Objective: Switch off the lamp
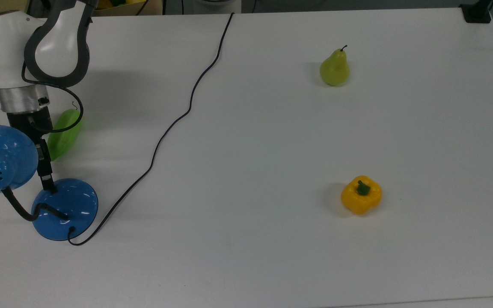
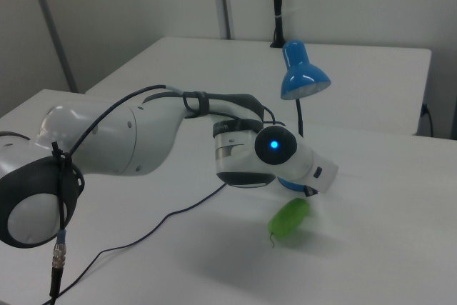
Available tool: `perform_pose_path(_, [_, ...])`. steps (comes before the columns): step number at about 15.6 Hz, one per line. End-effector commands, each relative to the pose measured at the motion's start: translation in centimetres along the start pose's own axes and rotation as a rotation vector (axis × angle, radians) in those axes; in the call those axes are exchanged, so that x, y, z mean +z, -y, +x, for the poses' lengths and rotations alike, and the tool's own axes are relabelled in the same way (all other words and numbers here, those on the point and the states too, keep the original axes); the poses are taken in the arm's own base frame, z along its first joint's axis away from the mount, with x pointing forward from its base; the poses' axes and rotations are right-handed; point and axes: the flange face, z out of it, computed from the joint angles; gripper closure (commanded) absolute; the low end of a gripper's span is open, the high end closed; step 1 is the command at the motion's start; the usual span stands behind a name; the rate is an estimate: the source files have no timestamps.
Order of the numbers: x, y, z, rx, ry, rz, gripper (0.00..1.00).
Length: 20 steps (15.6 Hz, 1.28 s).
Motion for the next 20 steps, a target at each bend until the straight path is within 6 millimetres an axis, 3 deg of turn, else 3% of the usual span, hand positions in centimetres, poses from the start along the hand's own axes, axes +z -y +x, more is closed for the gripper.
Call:
perform_pose_path(1, [-1.9, -0.5, -1.3, -0.023, -0.003, -0.025, 1.0])
perform_pose_path(5, [-5.8, 0.8, -2.1, -0.163, 0.019, -0.059, 1.0])
perform_pose_path(9, [-7.4, 0.9, -3.8, -0.389, 0.093, -0.16, 1.0])
perform_pose_path(10, [-8.2, 1.0, -4.1, -0.426, 0.13, -0.175, 0.95])
perform_pose_path(12, [-10.2, 1.0, -4.1, -0.502, 0.272, -0.217, 0.8])
perform_pose_path(16, [-15.4, 1.4, -5.0, -0.638, 0.538, -0.354, 0.03])
perform_pose_path(20, [-22.9, 4.4, -4.9, -0.66, 0.606, -0.366, 0.0])
